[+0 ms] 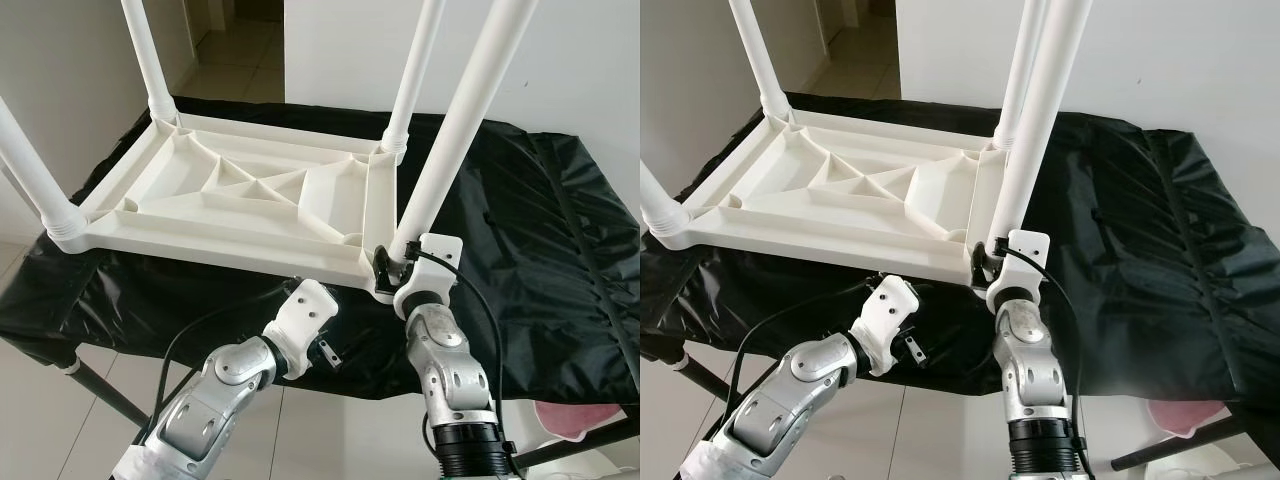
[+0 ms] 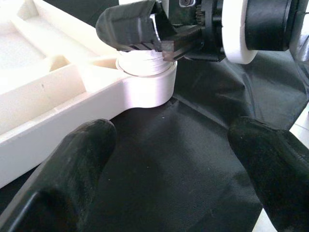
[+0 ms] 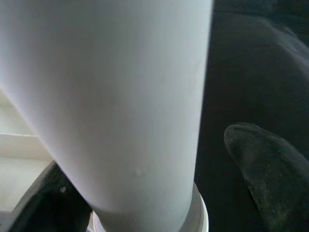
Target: Building children table
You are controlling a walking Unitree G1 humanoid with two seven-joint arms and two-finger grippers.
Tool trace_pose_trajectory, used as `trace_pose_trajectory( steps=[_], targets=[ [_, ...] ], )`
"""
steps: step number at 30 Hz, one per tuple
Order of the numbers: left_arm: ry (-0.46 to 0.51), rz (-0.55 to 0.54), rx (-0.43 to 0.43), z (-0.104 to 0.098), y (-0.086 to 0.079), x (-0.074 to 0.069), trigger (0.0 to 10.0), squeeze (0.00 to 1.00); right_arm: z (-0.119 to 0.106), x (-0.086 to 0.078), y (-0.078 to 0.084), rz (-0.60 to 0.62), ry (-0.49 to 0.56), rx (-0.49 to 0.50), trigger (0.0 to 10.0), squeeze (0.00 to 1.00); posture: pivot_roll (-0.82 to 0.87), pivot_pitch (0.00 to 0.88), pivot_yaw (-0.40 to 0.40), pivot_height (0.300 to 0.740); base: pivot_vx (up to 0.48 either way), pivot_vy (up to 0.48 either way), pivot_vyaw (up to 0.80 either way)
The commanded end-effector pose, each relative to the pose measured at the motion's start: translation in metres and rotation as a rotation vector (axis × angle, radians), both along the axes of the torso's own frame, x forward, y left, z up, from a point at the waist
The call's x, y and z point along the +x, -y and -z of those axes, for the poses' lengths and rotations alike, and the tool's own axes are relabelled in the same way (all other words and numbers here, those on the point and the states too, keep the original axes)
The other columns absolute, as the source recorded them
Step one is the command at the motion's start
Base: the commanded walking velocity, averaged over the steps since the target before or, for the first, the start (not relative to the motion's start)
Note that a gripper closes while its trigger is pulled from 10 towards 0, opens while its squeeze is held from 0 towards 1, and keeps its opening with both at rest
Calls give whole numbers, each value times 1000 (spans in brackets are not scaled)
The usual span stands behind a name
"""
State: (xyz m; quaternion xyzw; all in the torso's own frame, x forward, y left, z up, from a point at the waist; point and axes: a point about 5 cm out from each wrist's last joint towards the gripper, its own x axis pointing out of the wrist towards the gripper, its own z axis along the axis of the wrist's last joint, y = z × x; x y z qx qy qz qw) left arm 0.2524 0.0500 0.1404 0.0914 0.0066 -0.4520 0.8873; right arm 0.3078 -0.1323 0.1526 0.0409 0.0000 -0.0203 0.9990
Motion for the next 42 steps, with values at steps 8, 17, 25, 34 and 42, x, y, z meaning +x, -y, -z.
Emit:
trace_pose_trajectory(
  steps=[8,17,25,34,42],
  targets=[
    [-10,22,18,3,2,1,10000,0,-5,8,20,-307,38,-94,10000,0,-30,74,-27,740,0,0,0],
    [-7,30,15,3,5,1,10000,0,-6,17,20,-531,49,-190,10000,0,-34,63,-29,740,0,0,0],
    [2,32,18,2,4,2,10000,0,6,23,17,-696,-7,-254,4078,0,-19,49,-32,740,0,0,0],
    [-5,33,22,4,4,0,10000,0,17,21,27,-692,-37,-230,0,0,-18,49,-31,740,0,0,0],
    [-8,41,26,5,3,-1,10000,0,15,20,32,-644,-18,-197,0,0,-22,53,-24,740,0,0,0]
  ],
)
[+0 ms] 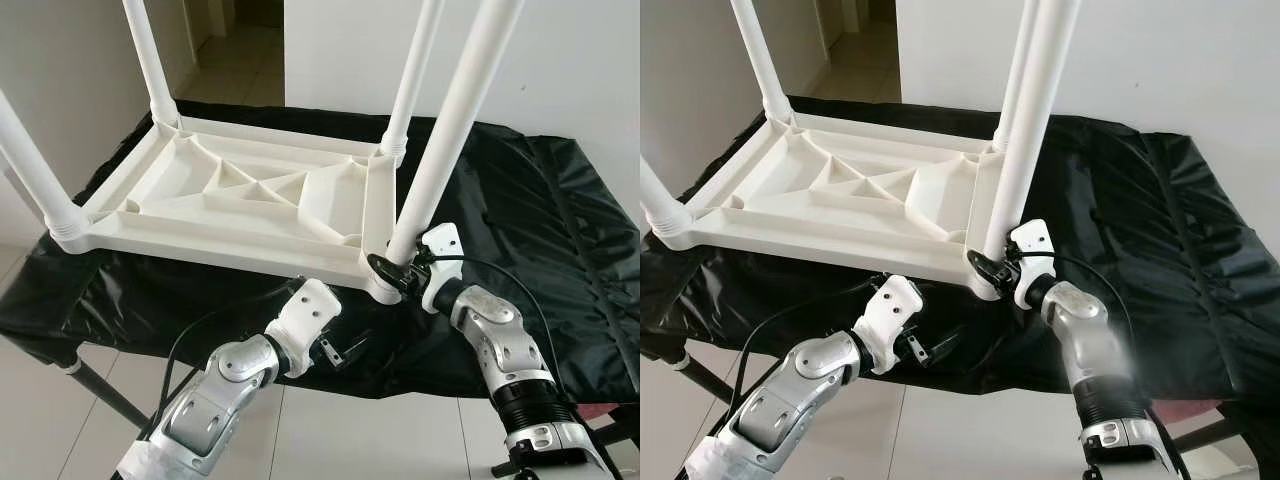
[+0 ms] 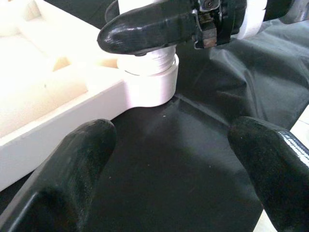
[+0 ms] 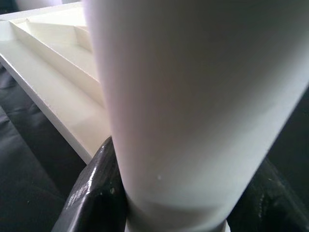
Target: Building children table
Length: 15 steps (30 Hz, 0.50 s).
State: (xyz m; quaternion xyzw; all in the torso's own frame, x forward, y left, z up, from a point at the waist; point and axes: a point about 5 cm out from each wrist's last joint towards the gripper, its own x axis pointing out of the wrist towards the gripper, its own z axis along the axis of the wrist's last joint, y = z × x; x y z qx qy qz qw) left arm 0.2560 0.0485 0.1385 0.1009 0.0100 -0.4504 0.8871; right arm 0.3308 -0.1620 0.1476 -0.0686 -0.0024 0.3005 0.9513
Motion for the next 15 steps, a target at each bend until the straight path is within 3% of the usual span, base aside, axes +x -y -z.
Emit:
trace_pose_trajectory(
  steps=[1,2,7,15],
  targets=[
    [-12,47,9,3,1,-5,10000,0,10,-4,3,33,-43,9,4078,0,-24,54,-19,740,0,0,0],
    [-13,51,10,4,1,-6,10000,0,8,-5,2,60,-33,27,10000,0,-24,53,-17,740,0,0,0],
    [-15,56,13,4,2,-7,10000,0,8,-6,2,161,-41,48,10000,0,-26,54,-15,740,0,0,0],
    [-17,43,22,5,0,-4,10000,0,15,-5,3,493,-112,158,10000,0,-23,55,-9,740,0,0,0]
  ],
)
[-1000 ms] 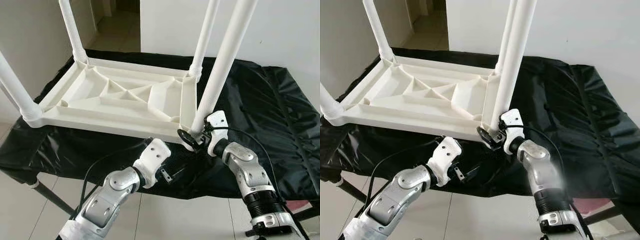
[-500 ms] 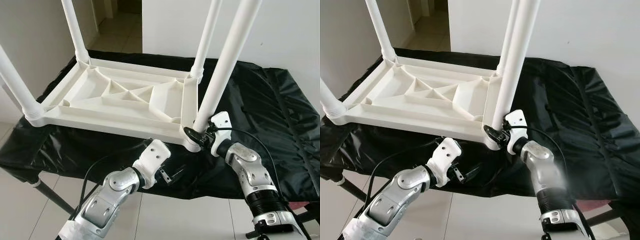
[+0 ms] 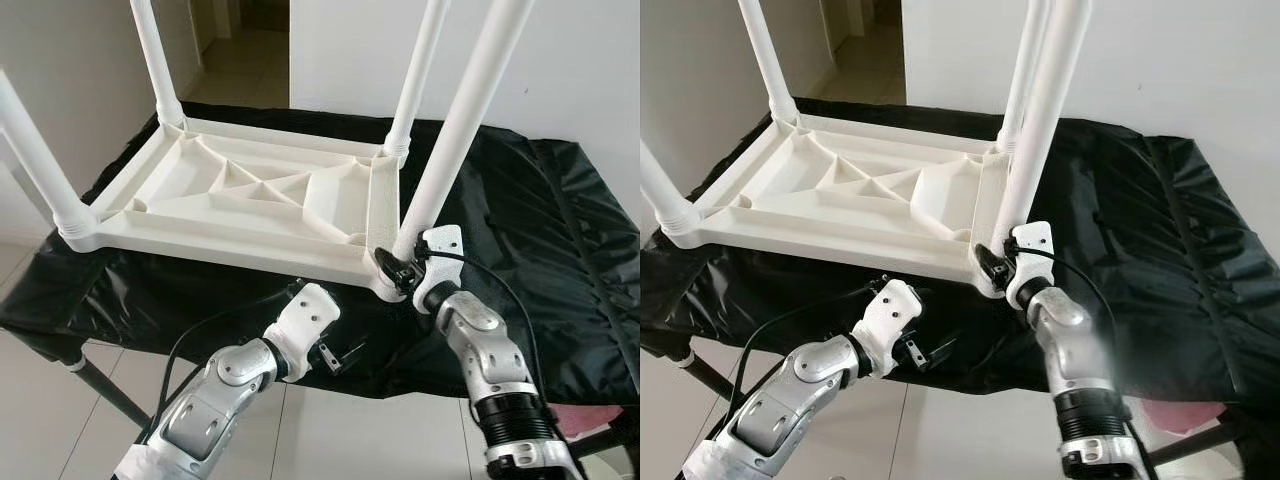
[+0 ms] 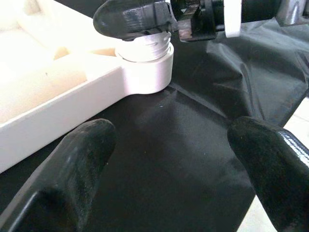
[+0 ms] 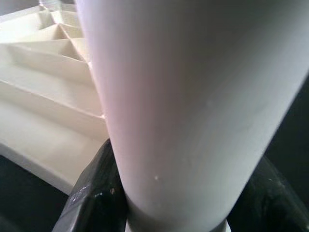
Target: Building children table
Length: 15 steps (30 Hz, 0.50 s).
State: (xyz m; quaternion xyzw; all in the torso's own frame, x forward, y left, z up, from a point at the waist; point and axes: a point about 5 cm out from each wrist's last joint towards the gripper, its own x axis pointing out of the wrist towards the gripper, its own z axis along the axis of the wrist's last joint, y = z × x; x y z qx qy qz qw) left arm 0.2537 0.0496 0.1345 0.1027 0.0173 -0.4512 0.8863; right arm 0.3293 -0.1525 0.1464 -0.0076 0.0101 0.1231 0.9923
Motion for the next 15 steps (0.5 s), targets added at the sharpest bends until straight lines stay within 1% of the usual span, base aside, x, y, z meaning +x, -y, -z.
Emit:
trace_pose_trajectory(
  steps=[1,2,3,4,5,6,7,8,9,10,11,12,13,15],
  targets=[
    [-6,43,12,1,1,-2,10000,0,14,-4,13,124,-73,54,10000,0,-23,55,-9,740,0,0,0],
    [-9,32,11,1,-1,0,10000,0,15,-5,12,197,-77,68,10000,0,-22,55,-12,740,0,0,0],
    [-9,32,11,1,-1,0,10000,0,15,-5,12,197,-77,68,10000,0,-22,55,-12,740,0,0,0],
    [-7,21,12,1,-2,1,10000,0,16,-7,9,270,-75,83,10000,0,-22,55,-12,740,0,0,0],
    [-7,21,12,1,-2,1,10000,0,16,-7,9,270,-75,83,10000,0,-22,55,-12,740,0,0,0],
    [-5,13,12,0,-2,3,10000,0,17,-9,7,332,-69,95,10000,0,-20,56,-17,740,0,0,0],
    [-5,13,12,0,-2,3,10000,0,17,-9,7,332,-69,95,10000,0,-20,56,-17,740,0,0,0],
    [0,4,10,0,-3,4,10000,0,18,-11,3,397,-64,112,10000,0,-18,56,-18,740,0,0,0],
    [0,4,10,0,-3,4,10000,0,18,-11,3,397,-64,112,10000,0,-18,56,-18,740,0,0,0],
    [5,-11,2,-1,-3,5,10000,0,17,-13,-6,443,-48,147,10000,0,-7,53,-23,740,0,0,0],
    [13,-21,-6,-3,-3,6,10000,0,13,-14,-13,446,-28,155,10000,0,-8,53,-18,740,0,0,0],
    [13,-21,-6,-3,-3,6,10000,0,13,-14,-13,446,-28,155,10000,0,-8,53,-18,740,0,0,0],
    [19,-28,-12,-5,-3,6,10000,0,11,-14,-17,441,-13,157,10000,0,-8,53,-18,740,0,0,0],
    [26,-37,-12,-5,-4,7,10000,0,8,-15,-13,426,5,132,10000,0,-11,58,-17,740,0,0,0]
  ],
)
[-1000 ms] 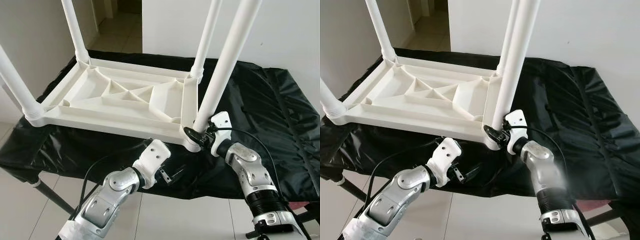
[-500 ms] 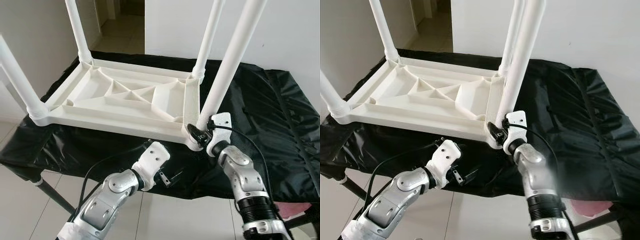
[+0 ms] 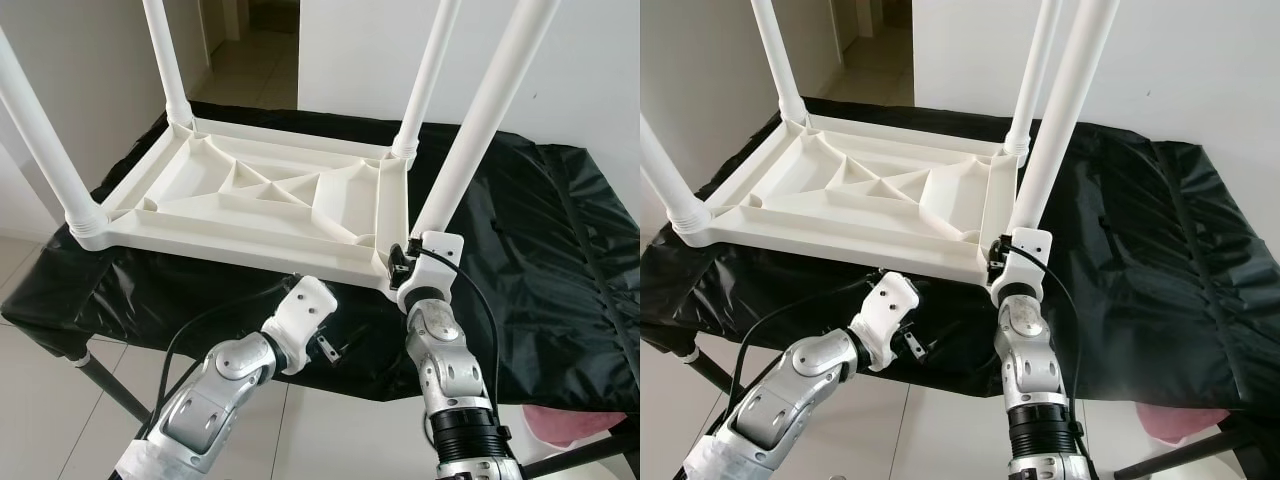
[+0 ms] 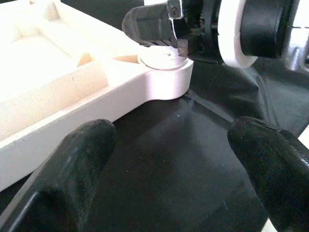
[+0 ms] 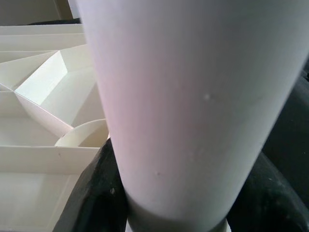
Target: Building children table
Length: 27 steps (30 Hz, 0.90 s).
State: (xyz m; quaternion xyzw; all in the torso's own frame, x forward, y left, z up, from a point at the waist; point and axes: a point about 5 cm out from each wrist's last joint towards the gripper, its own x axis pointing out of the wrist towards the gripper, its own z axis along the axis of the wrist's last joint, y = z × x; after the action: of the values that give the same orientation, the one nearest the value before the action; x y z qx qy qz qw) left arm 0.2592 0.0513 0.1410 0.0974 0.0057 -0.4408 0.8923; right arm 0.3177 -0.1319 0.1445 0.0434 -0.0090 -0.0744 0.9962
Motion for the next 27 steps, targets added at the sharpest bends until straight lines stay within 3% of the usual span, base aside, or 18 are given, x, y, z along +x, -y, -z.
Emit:
trace_pose_trajectory(
  steps=[1,2,3,8,12,14,15,18,21,25,27],
  targets=[
    [12,-19,13,1,-3,2,10000,0,6,-5,11,29,-18,22,10000,329,-12,62,-17,740,0,0,0],
    [12,-19,13,1,-3,2,10000,0,6,-5,11,29,-18,22,10000,329,-12,62,-17,740,0,0,0],
    [17,-22,13,1,-4,2,10000,0,7,-5,13,29,-24,26,10000,1000,-12,62,-17,740,0,0,0],
    [25,-24,-1,-1,-4,3,10000,0,2,-5,16,-36,5,38,10000,1000,-23,71,-16,740,0,0,0],
    [31,-23,-9,-1,-2,1,10000,0,-3,-2,18,-253,20,-27,10000,1000,-33,78,-11,740,0,0,0],
    [29,-21,-11,-2,-1,1,10000,0,-2,-1,20,-292,12,-55,10000,1000,-34,80,-12,740,0,0,0],
    [27,-12,-11,-1,0,0,10000,0,-2,2,24,-340,0,-87,10000,0,-34,81,-12,740,0,0,0],
    [23,9,-10,-2,3,-2,10000,0,-3,9,34,-425,-17,-116,10000,0,-32,82,-15,740,0,0,0],
    [25,8,-11,-3,3,-2,10000,0,-9,19,42,-529,-2,-219,10000,0,-22,80,-23,740,0,0,0],
    [23,2,-13,-3,2,-1,10000,0,-12,21,42,-592,5,-211,10000,0,-19,79,-27,740,0,0,0],
    [23,-6,-13,-2,1,-2,10000,0,-17,27,34,-677,10,-212,10000,0,-18,76,-26,740,0,0,0]
  ],
)
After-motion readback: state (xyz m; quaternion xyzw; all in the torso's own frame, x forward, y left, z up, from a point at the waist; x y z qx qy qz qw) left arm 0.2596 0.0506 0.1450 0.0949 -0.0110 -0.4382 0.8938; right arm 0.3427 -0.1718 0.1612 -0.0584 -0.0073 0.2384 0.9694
